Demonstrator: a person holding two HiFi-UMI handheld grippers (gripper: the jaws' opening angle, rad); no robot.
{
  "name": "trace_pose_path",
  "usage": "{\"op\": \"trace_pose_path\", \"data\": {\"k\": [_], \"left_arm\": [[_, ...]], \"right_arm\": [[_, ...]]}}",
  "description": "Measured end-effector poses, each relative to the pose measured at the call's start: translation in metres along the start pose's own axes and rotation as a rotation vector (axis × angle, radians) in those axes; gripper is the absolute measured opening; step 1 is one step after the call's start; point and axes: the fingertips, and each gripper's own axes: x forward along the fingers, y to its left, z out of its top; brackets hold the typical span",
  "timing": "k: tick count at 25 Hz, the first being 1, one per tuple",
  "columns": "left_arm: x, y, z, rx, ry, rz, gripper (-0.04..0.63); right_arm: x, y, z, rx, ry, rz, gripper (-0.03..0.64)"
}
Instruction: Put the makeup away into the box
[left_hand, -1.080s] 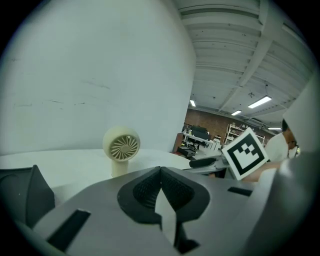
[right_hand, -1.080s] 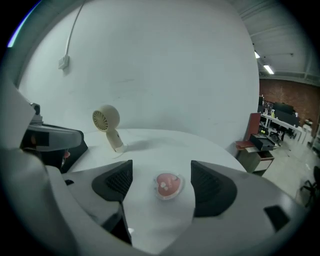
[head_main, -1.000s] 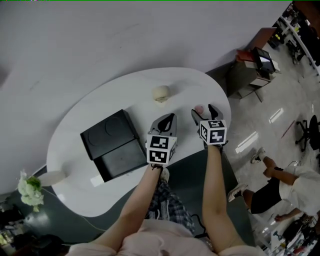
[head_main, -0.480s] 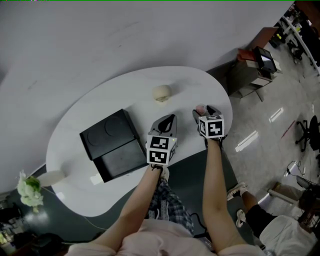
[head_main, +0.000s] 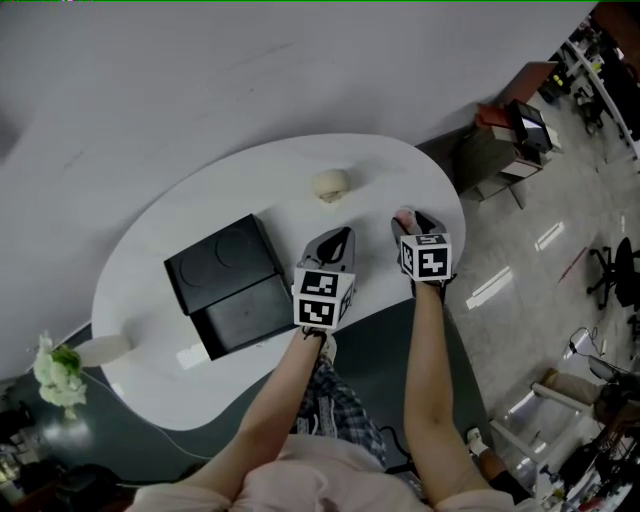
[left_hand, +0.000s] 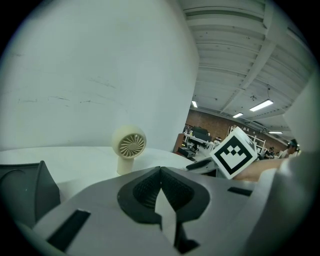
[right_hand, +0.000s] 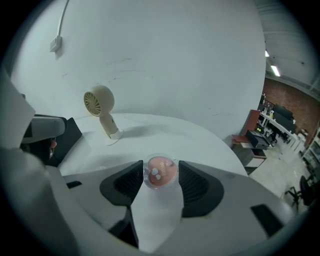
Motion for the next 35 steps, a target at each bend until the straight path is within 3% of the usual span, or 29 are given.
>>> {"op": "trace_pose_path", "data": {"k": [6, 17, 28, 35], "left_arm": [[-0.033, 0.012, 0.012, -0.01, -0.026, 0.029, 0.026], [-0.136, 0.074, 0.028, -0.037, -0.096, 0.186, 0.026], [-0.252, 0.158, -0.002, -0.106, -0.13, 0.4, 0.026], [-0.306, 0.195, -0.031, -0.16, -0.131, 0.501, 0.026]], "right_arm": [[-0.033, 0.024, 0.015, -0.014, -0.042, 0.007, 0.238], [-0.086, 0.114, 0.047, -0.08, -0.131, 0.089, 0.238], [-0.103, 0.296, 0.079, -0.289, -0.187, 0.36, 0.238], [-0.104, 0.394, 0.05, -0.441, -0.117, 0.529, 0.238]]}}
